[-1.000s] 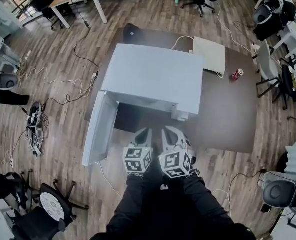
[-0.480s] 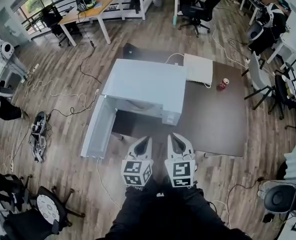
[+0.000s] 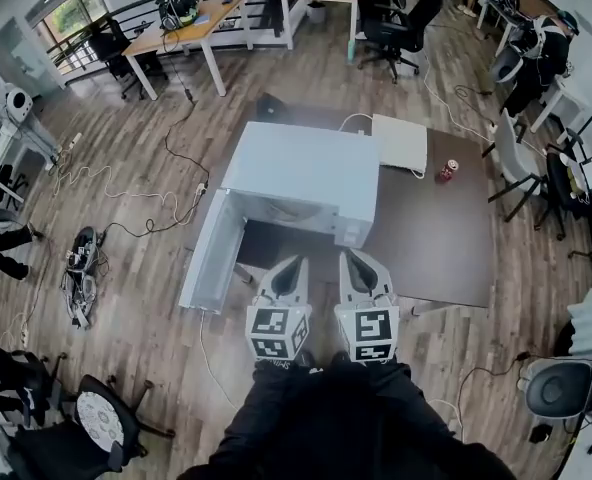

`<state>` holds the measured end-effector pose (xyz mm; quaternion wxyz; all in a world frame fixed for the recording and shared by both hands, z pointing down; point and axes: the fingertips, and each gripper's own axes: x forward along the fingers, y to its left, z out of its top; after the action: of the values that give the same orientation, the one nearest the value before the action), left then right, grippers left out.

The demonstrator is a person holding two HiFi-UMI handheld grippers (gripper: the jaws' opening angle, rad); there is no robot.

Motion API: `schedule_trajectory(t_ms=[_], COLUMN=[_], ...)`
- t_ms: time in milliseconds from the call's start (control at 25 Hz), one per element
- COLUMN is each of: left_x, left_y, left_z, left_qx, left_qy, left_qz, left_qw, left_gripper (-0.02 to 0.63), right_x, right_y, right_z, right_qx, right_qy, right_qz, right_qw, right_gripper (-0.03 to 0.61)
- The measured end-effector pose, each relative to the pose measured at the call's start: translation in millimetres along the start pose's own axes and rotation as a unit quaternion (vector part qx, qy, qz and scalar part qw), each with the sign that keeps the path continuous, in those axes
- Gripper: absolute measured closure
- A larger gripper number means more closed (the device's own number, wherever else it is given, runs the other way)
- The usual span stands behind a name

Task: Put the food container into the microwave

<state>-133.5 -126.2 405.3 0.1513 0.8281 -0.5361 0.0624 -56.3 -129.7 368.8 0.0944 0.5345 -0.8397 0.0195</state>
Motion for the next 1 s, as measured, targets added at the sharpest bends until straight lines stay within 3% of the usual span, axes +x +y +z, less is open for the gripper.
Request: schedule_trajectory(t_ms=[480,1000], left_x=[-2.4,1.4], left_y=[7.6,4.4], left_z=[22.2,23.1], left_qx=[0.023,0.025], left_qy=[-0.018,-0.017], left_qz=[-0.001,0.004], left_qw=[0.9996,0.9995], left_gripper=[0.58,0.58], right_x=[8.8,8.5], right_y=[9.9,5.0], right_z=[20.1,21.0], right_qx=[0.002,-0.001], right_qy=[-0.025,-0.028], right_qz=[0.008,0.014], right_qw=[1.0,1.0], right_gripper=[0.555,0.555])
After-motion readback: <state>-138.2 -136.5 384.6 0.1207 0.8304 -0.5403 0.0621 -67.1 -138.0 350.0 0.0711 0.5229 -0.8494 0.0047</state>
